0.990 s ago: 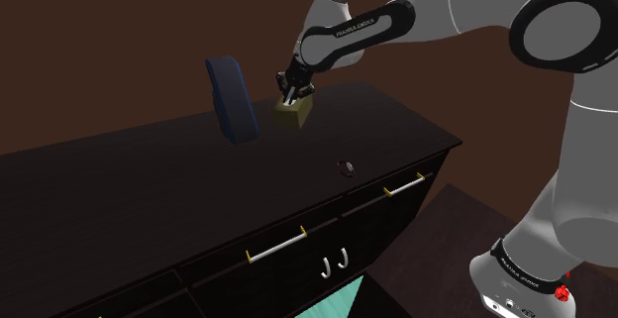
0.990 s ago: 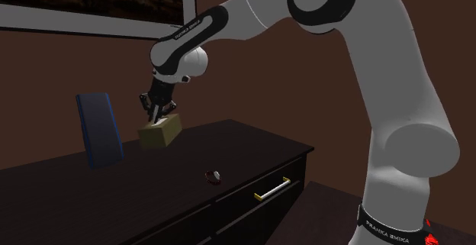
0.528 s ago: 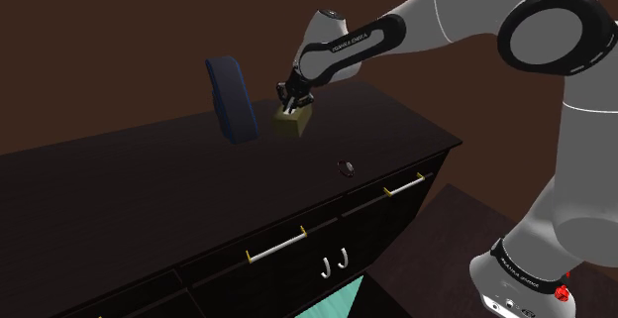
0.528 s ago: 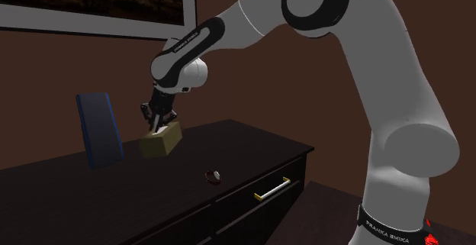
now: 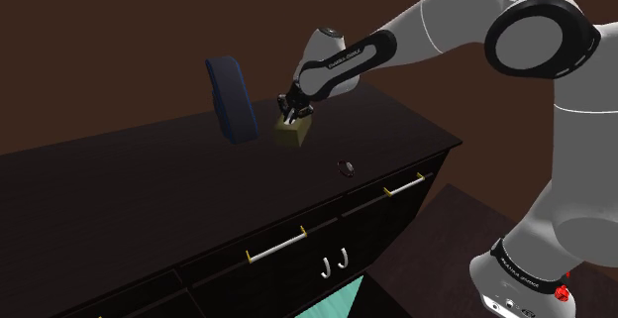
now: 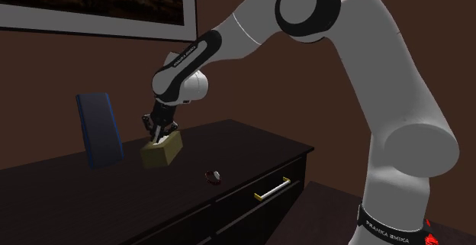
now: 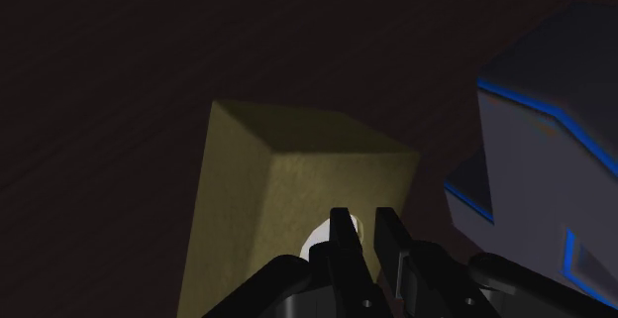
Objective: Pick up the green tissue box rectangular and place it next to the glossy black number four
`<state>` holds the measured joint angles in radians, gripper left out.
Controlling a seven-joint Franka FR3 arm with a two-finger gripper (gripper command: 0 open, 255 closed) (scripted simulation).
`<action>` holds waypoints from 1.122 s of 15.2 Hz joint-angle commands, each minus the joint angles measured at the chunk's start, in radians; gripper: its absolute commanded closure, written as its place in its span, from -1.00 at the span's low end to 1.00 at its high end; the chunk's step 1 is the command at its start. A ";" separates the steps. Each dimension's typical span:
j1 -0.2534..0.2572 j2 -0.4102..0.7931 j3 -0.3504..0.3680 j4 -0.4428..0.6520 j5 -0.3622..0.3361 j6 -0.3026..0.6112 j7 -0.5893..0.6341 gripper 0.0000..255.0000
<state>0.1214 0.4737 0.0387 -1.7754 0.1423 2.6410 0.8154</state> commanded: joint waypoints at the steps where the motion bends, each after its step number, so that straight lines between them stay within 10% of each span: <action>1: 0.000 0.003 0.000 -0.001 0.000 0.005 0.000 1.00; 7: 0.000 0.003 0.000 0.000 0.000 0.005 0.000 1.00; 8: 0.000 0.003 0.000 0.000 0.000 0.005 0.000 -1.00; 17: -0.006 -0.113 -0.003 -0.054 0.000 -0.059 0.000 -1.00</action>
